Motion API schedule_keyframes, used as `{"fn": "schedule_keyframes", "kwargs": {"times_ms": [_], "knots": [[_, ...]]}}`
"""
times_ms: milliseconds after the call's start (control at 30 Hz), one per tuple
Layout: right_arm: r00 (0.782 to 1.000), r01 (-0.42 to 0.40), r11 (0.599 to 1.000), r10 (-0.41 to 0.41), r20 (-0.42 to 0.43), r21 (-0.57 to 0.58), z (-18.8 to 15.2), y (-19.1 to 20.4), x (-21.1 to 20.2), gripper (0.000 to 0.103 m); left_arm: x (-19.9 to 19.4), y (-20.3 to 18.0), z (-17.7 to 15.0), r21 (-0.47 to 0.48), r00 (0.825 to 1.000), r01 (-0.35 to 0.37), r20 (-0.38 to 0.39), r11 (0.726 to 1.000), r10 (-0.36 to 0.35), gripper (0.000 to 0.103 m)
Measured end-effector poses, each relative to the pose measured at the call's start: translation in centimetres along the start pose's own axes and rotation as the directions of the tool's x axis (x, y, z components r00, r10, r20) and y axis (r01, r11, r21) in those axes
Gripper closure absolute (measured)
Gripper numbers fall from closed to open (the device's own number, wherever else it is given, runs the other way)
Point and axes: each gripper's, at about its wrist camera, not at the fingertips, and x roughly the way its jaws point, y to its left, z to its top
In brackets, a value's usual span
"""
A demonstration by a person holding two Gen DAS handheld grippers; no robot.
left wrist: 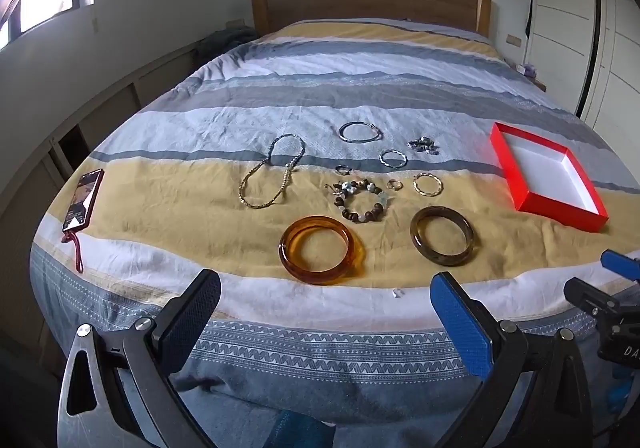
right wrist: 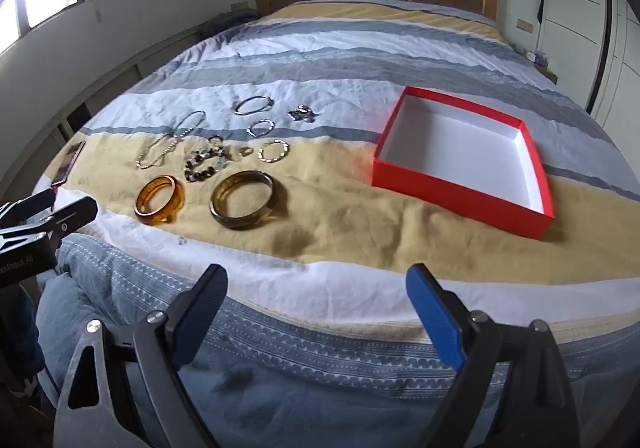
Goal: Organize jewelry
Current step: 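Move both tools toward the two bangles on the duvet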
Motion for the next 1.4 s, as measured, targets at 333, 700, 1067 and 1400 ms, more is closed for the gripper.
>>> {"fn": "schedule_keyframes", "kwargs": {"times_ms": [333,700,1067,1400], "knots": [[0.998,0.068,0.998,-0.068,0.007,-0.013,0.4,-0.6,-0.7,0.012,0.6,-0.6,0.0,0.017,0.999,0.032,-0.042,0.999,-0.031,0.000],[0.990,0.143,0.989,-0.142,0.015,-0.044,0.7,-0.6,-1.5,0.012,0.9,-0.8,-0.2,0.014,0.994,0.066,-0.087,0.998,-0.065,0.000],[0.989,0.151,0.988,-0.150,0.013,-0.045,0.6,-0.7,-1.6,0.012,1.3,-0.1,-0.3,-0.024,0.990,0.073,-0.117,0.997,-0.075,0.000],[0.990,0.143,0.989,-0.142,0.017,-0.046,0.6,-0.6,-1.7,0.012,1.5,0.7,-0.4,-0.052,0.991,0.074,-0.110,0.996,-0.079,0.000]]}}
